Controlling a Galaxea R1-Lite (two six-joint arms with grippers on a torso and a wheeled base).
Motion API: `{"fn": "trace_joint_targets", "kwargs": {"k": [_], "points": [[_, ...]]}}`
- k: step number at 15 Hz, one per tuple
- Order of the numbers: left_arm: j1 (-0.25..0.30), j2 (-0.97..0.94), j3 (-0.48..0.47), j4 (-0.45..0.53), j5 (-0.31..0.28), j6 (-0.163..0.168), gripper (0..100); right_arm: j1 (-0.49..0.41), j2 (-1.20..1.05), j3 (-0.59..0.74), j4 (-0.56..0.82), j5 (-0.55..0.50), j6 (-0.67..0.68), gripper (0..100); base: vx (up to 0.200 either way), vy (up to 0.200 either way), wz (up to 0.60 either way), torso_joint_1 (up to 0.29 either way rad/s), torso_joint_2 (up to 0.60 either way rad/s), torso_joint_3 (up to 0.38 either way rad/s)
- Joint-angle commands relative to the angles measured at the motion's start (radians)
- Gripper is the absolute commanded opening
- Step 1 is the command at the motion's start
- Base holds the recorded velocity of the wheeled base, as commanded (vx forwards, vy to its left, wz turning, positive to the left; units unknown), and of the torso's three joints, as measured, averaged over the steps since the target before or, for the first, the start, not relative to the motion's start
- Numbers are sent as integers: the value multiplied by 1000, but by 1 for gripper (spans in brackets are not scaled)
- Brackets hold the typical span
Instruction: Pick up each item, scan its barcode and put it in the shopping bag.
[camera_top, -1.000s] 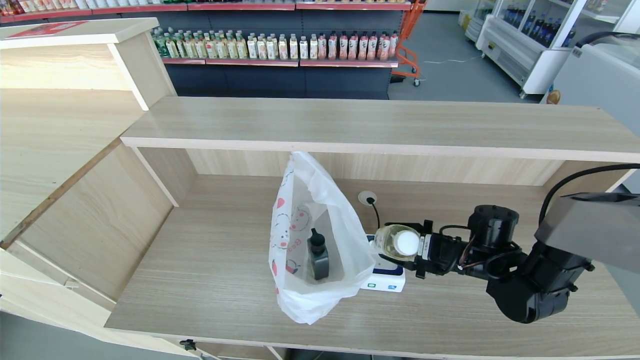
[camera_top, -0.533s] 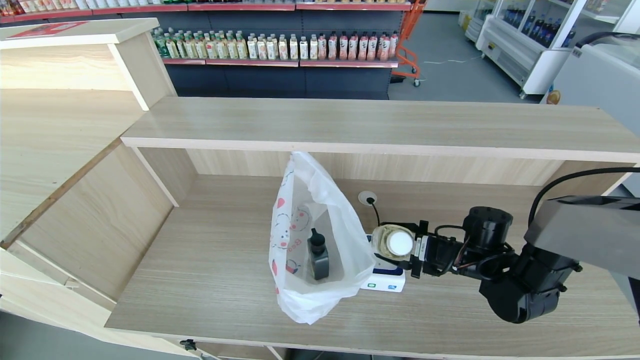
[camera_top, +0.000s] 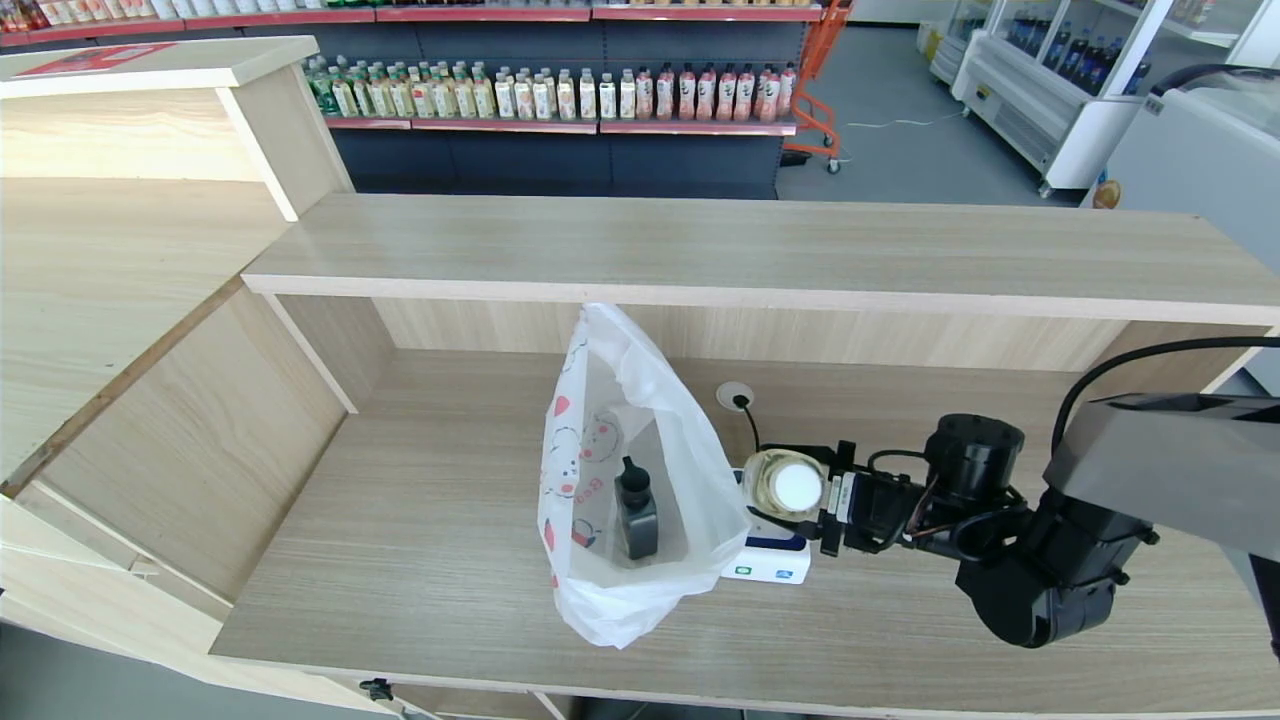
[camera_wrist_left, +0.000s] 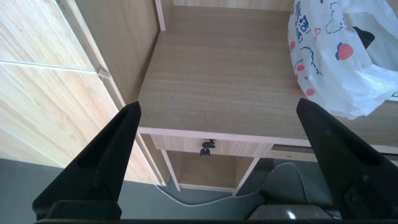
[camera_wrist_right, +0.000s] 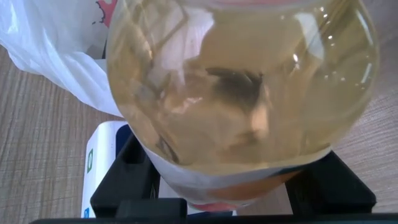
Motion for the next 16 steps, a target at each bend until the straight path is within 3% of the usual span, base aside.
{"fn": "trace_joint_targets", "kwargs": {"k": [1, 6, 7, 11, 13, 16], "points": [[0, 0, 0, 0, 2, 0, 100, 0, 0, 0, -1, -1, 9, 0, 0, 0, 0, 0, 0, 0], [0, 0, 0, 0, 0, 0, 100, -37, -194, 32, 11, -9, 273, 0, 0, 0, 0, 0, 0, 0], [0, 0, 0, 0, 0, 0, 100, -46, -338, 90, 34, -28, 436, 0, 0, 0, 0, 0, 0, 0], [0, 0, 0, 0, 2, 0, 100, -11, -615, 271, 55, -296, 899, 0, 0, 0, 0, 0, 0, 0], [0, 0, 0, 0, 0, 0, 100, -9, -664, 320, 114, -402, 1020, 0, 0, 0, 0, 0, 0, 0], [0, 0, 0, 0, 0, 0, 100, -12, -683, 336, 155, -468, 1106, 0, 0, 0, 0, 0, 0, 0]]}}
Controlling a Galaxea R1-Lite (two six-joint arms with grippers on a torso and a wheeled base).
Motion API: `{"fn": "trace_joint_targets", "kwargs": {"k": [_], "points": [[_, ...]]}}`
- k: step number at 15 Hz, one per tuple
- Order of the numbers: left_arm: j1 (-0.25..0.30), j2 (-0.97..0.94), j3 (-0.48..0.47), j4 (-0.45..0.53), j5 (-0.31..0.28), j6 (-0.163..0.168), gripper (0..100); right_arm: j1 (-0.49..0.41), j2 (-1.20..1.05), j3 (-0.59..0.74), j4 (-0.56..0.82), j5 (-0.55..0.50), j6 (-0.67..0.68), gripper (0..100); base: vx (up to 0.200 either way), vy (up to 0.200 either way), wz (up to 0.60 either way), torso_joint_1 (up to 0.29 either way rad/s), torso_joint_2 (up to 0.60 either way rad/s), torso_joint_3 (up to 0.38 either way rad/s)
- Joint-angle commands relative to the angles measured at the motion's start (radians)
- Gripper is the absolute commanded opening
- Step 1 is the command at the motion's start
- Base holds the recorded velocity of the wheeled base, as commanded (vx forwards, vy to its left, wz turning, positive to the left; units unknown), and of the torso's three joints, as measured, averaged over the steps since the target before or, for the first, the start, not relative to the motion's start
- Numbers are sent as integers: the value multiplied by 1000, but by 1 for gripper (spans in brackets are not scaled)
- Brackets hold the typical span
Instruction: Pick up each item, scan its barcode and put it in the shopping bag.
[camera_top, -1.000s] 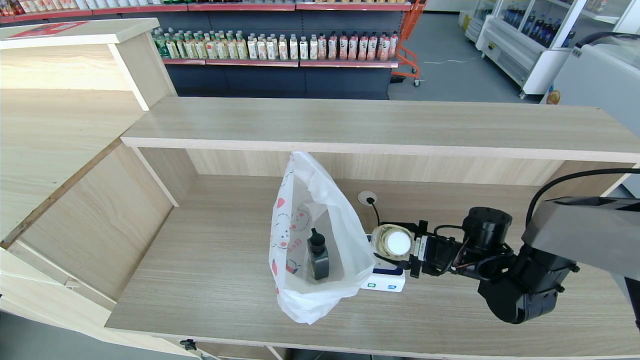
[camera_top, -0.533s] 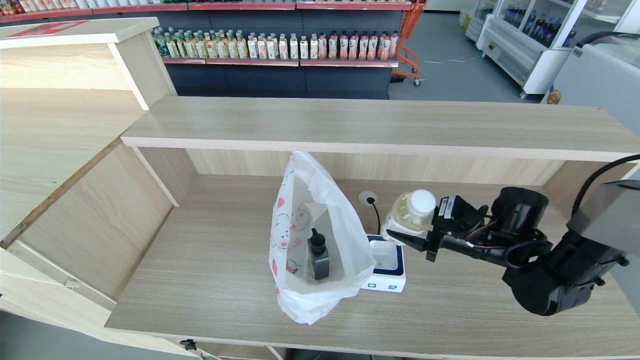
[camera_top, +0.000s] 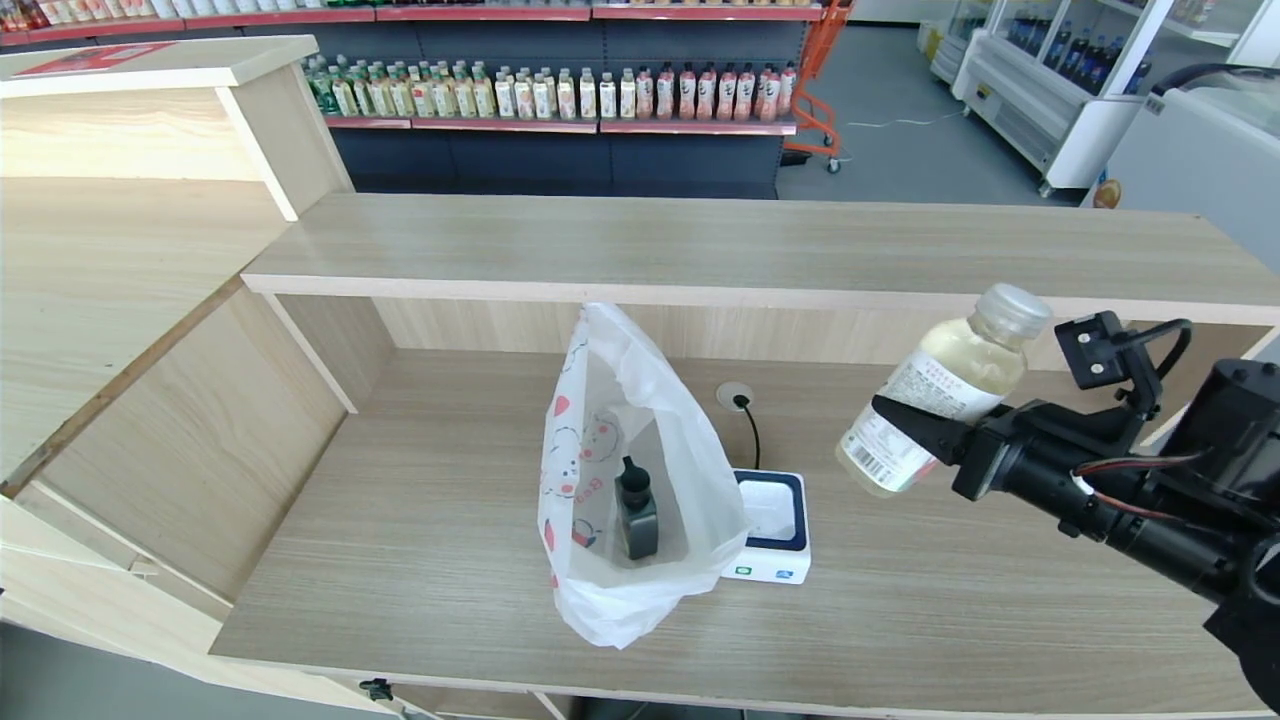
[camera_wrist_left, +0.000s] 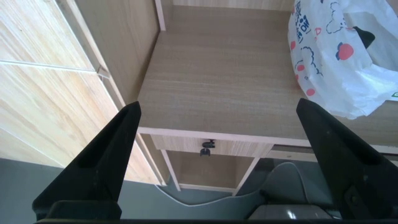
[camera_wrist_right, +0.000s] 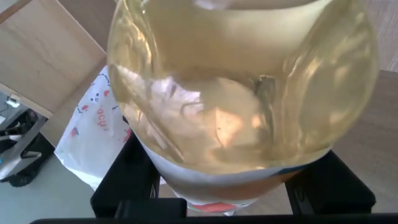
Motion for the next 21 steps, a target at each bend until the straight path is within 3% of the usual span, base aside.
{"fn": "trace_joint_targets", "kwargs": {"k": [1, 6, 13, 21], "points": [[0, 0, 0, 0, 2, 0, 100, 1, -49, 19, 2, -5, 5, 0, 0, 0, 0, 0, 0, 0], [0, 0, 0, 0, 2, 0, 100, 3, -89, 84, 3, -5, 8, 0, 0, 0, 0, 0, 0, 0], [0, 0, 0, 0, 2, 0, 100, 1, -71, 56, 26, -5, 31, 0, 0, 171, 0, 5, 1, 2], [0, 0, 0, 0, 2, 0, 100, 66, 256, -211, 19, -6, 22, 0, 0, 0, 0, 0, 0, 0]]}}
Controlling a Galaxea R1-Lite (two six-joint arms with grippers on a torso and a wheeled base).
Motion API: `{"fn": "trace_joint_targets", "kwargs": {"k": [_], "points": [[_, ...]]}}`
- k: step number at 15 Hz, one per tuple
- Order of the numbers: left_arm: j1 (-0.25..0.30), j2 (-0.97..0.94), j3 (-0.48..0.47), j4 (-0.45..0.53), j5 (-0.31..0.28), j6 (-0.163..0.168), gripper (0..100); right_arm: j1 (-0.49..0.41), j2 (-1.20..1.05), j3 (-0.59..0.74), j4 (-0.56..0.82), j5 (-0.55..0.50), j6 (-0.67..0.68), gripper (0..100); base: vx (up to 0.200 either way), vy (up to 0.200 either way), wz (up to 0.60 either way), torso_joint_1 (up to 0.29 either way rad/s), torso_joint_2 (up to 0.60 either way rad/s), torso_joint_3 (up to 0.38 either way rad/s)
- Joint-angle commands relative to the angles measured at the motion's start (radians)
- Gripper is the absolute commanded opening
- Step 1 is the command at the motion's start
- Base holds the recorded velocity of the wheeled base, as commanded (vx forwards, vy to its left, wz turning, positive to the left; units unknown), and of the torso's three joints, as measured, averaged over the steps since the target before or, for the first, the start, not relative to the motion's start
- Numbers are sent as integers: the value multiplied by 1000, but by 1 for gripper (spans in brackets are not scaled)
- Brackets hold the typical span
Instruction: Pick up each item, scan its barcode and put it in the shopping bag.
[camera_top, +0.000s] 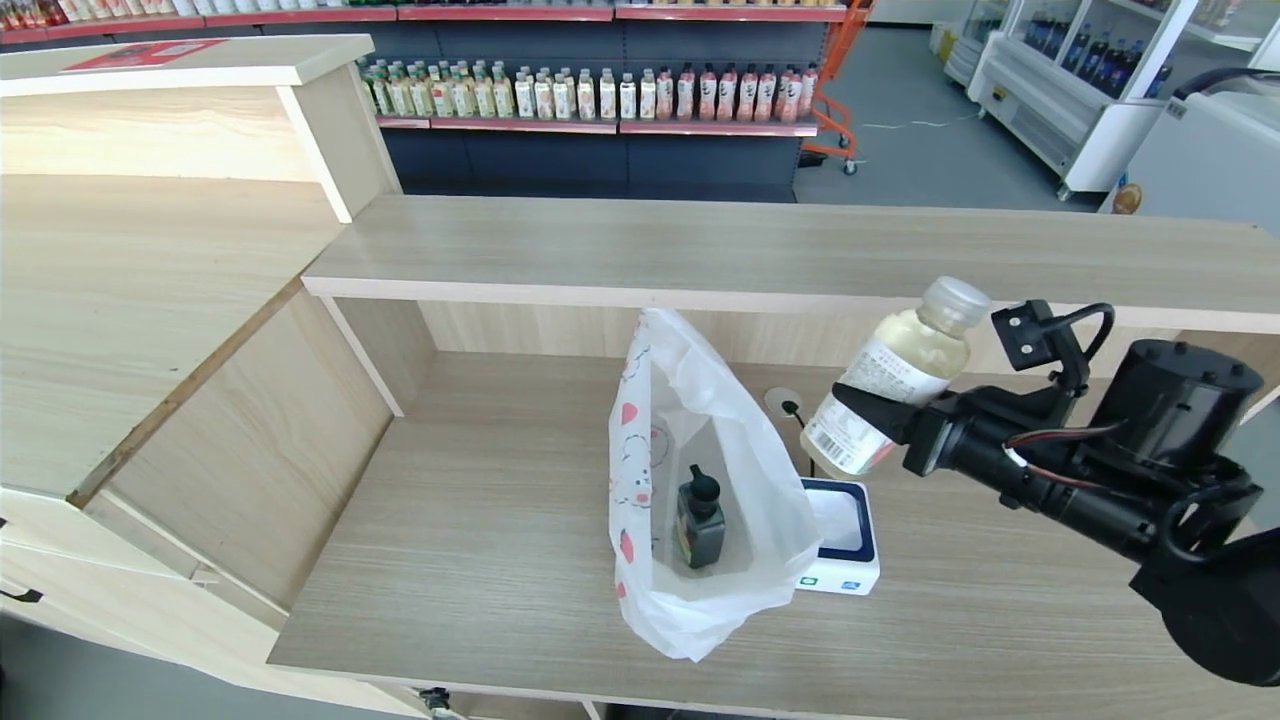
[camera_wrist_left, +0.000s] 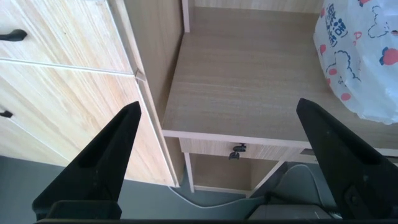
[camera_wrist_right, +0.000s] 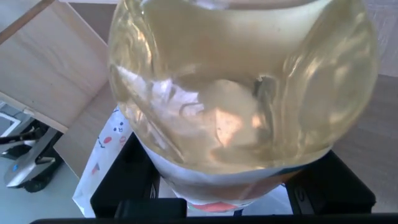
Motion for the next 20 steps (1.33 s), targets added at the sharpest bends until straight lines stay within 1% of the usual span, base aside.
{"fn": "trace_joint_targets", "kwargs": {"k": [1, 4, 5, 6, 9, 13, 17, 20], "points": [[0, 0, 0, 0, 0, 0, 100, 30, 174, -109, 4, -2, -4, 0, 0, 0, 0, 0, 0, 0], [0, 0, 0, 0, 0, 0, 100, 90, 297, -231, -3, -1, -24, 0, 0, 0, 0, 0, 0, 0], [0, 0, 0, 0, 0, 0, 100, 93, 308, -244, -1, -1, -31, 0, 0, 0, 0, 0, 0, 0], [0, 0, 0, 0, 0, 0, 100, 113, 371, -323, 2, 4, -62, 0, 0, 0, 0, 0, 0, 0], [0, 0, 0, 0, 0, 0, 100, 138, 458, -447, 4, 5, -65, 0, 0, 0, 0, 0, 0, 0], [0, 0, 0, 0, 0, 0, 100, 147, 529, -513, 13, 5, -76, 0, 0, 0, 0, 0, 0, 0], [0, 0, 0, 0, 0, 0, 100, 139, 616, -597, 5, 5, -197, 0, 0, 0, 0, 0, 0, 0], [0, 0, 0, 0, 0, 0, 100, 139, 662, -645, 2, 4, -217, 0, 0, 0, 0, 0, 0, 0]]}}
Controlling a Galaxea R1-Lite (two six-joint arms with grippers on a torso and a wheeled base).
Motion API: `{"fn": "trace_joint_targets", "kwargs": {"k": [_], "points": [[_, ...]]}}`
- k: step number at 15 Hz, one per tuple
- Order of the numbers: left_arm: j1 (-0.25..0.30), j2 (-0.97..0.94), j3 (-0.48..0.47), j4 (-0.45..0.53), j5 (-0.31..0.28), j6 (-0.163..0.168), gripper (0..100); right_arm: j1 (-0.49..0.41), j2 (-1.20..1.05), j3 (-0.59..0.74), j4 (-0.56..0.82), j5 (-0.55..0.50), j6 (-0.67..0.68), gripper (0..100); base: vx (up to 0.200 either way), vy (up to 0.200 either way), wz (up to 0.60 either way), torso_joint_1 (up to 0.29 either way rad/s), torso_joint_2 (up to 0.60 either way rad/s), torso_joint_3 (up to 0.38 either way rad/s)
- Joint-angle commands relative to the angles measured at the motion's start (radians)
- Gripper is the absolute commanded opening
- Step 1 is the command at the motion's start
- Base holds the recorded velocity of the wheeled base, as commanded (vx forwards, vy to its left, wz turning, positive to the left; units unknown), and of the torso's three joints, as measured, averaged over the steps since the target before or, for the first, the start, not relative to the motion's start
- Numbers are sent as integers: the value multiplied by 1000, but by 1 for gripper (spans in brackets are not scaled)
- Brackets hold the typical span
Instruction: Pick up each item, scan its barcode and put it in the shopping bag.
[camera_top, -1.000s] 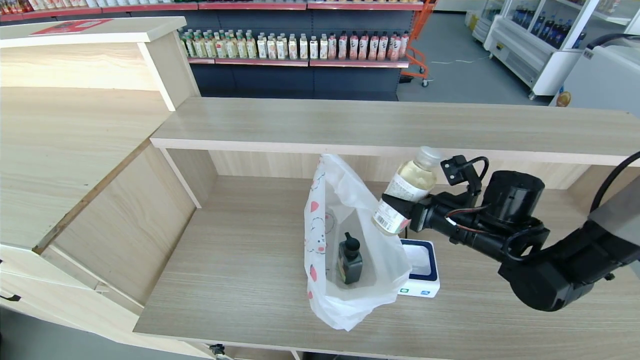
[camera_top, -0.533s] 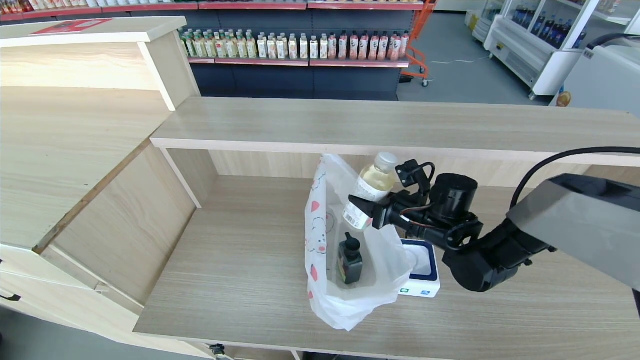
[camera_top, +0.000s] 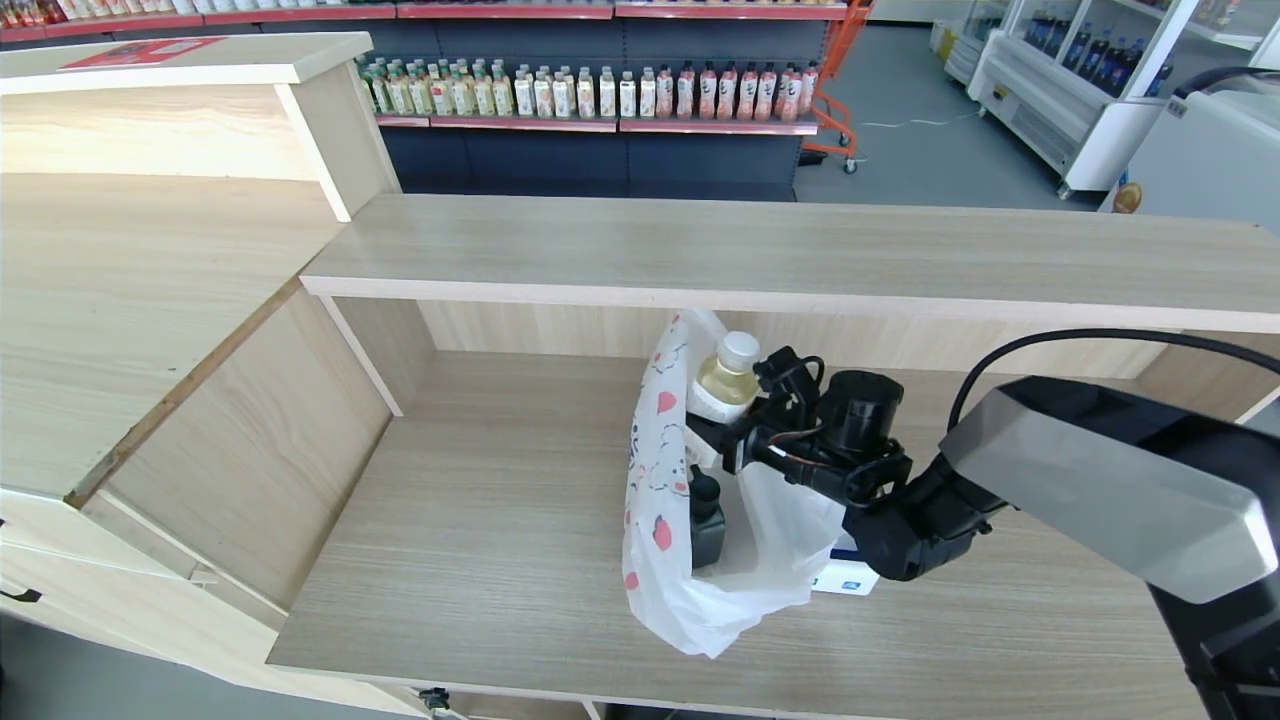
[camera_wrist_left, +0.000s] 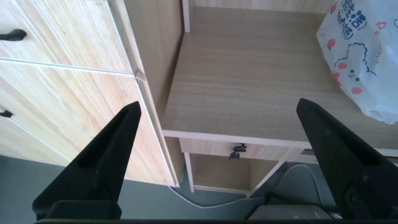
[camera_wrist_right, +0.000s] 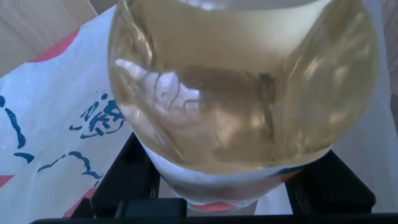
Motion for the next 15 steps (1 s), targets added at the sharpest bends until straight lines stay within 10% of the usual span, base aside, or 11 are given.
{"fn": "trace_joint_targets", "kwargs": {"k": [1, 8, 9, 15], "points": [[0, 0, 0, 0, 0, 0, 100, 0, 49, -32, -3, -1, -10, 0, 0, 0, 0, 0, 0, 0], [0, 0, 0, 0, 0, 0, 100, -6, 122, -107, -16, -2, -34, 0, 0, 0, 0, 0, 0, 0], [0, 0, 0, 0, 0, 0, 100, -11, 127, -109, -16, -2, -34, 100, 0, 0, 0, 0, 0, 0], [0, 0, 0, 0, 0, 0, 100, -26, 72, -72, -18, -1, -4, 100, 0, 0, 0, 0, 0, 0]]}}
